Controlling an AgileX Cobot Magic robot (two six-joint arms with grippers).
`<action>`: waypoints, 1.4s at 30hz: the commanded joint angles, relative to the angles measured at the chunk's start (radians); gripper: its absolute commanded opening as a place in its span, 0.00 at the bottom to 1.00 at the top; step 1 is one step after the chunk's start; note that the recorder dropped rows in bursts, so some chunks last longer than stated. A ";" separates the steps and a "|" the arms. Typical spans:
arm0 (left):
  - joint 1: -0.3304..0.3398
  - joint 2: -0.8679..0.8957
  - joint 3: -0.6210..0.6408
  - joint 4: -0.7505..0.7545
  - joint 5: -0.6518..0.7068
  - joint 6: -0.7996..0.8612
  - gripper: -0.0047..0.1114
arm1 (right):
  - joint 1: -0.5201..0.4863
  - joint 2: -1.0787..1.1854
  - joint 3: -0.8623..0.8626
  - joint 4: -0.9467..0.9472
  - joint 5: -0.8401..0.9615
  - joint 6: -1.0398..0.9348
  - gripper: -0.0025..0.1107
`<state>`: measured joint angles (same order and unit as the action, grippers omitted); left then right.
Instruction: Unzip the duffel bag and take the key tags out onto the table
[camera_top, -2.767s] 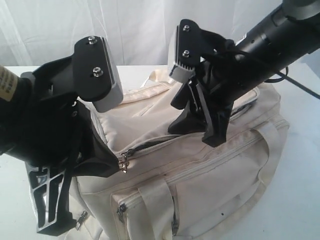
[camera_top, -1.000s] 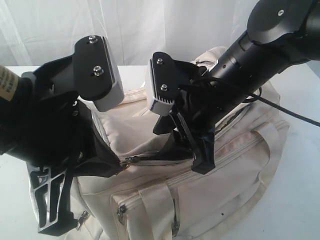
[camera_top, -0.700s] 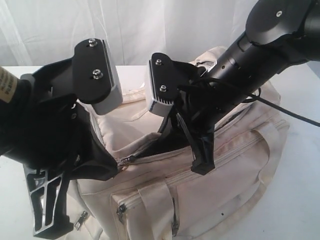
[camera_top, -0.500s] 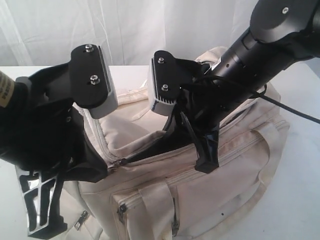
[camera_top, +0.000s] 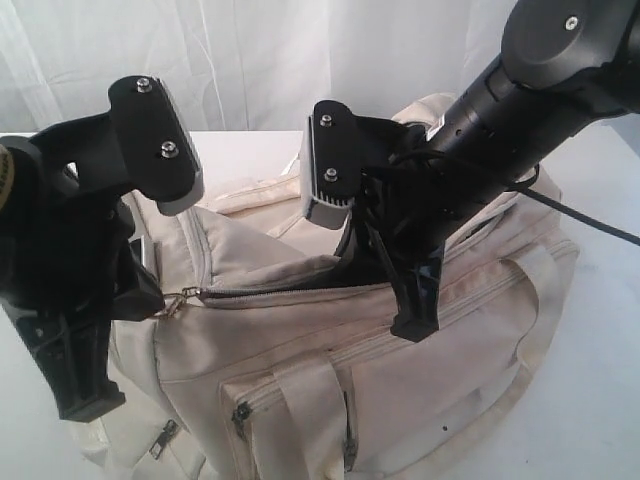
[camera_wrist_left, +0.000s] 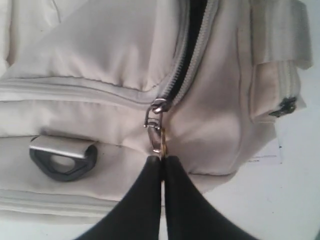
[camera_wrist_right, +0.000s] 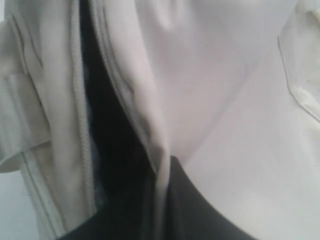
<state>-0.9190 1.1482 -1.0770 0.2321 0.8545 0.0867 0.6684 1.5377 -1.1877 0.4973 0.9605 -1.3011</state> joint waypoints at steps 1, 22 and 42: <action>-0.001 -0.003 0.004 0.098 0.050 -0.058 0.04 | 0.000 -0.012 0.004 -0.031 0.010 0.007 0.02; -0.001 -0.003 -0.020 0.163 0.050 -0.133 0.04 | 0.000 -0.012 0.004 0.017 0.012 0.007 0.02; -0.001 -0.003 -0.018 0.008 0.024 -0.060 0.04 | 0.011 -0.180 0.019 0.130 0.008 0.184 0.61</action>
<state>-0.9206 1.1551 -1.0930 0.2519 0.8709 0.0259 0.6684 1.3505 -1.1819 0.5991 0.9638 -1.1081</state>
